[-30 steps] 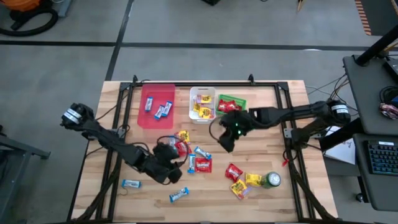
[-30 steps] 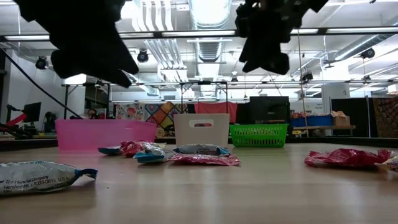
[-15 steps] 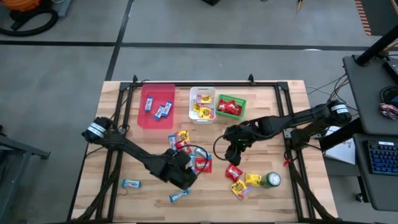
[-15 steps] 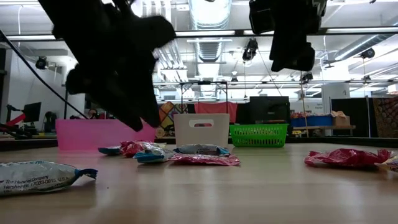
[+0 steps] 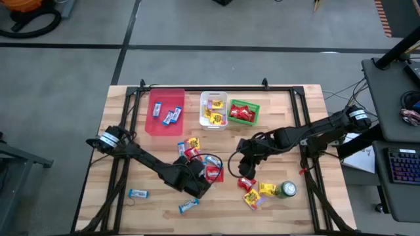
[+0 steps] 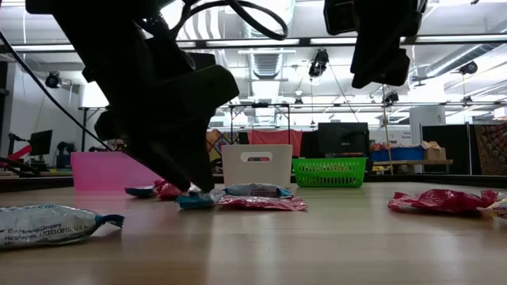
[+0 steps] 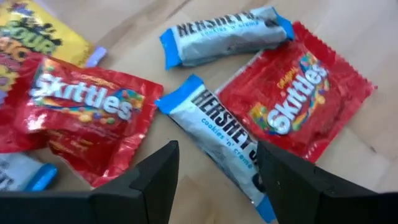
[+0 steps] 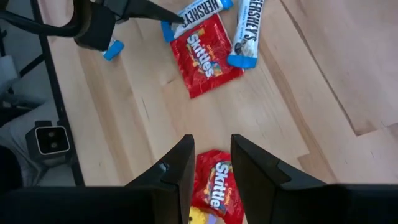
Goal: Sort candy
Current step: Put the white chocolate into the pink bin
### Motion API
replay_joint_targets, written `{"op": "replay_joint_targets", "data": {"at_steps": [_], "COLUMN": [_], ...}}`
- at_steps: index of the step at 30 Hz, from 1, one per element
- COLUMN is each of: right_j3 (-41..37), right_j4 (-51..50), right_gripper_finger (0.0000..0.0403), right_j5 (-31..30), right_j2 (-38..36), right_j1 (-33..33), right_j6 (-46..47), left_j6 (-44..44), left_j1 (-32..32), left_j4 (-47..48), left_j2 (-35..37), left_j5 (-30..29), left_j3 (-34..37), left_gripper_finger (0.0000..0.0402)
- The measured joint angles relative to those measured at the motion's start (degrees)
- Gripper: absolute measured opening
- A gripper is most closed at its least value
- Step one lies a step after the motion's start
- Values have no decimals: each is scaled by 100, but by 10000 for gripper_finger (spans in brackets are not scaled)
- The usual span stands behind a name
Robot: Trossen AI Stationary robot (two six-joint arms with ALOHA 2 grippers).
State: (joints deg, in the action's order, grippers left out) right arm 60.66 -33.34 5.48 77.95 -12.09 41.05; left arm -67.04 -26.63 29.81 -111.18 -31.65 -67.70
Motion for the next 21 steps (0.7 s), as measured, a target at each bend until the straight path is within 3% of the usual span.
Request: {"op": "replay_joint_targets", "data": {"at_steps": [4, 12, 21], "right_j3": [0, 0, -2], "right_j4": [-1, -35, -42], "right_gripper_finger": [96, 96, 96], "right_j5": [-15, -117, -399], "right_j2": [0, 0, 0], "right_j1": [-12, -42, -42], "right_j6": [12, 14, -119], "left_j6": [258, 244, 198], "left_j1": [2, -136, -170], "left_j4": [96, 1281, 1238], "left_j2": [-2, 130, 410], "left_j5": [49, 400, 715], "left_j3": [24, 28, -48], "left_gripper_finger": [198, 177, 182]}}
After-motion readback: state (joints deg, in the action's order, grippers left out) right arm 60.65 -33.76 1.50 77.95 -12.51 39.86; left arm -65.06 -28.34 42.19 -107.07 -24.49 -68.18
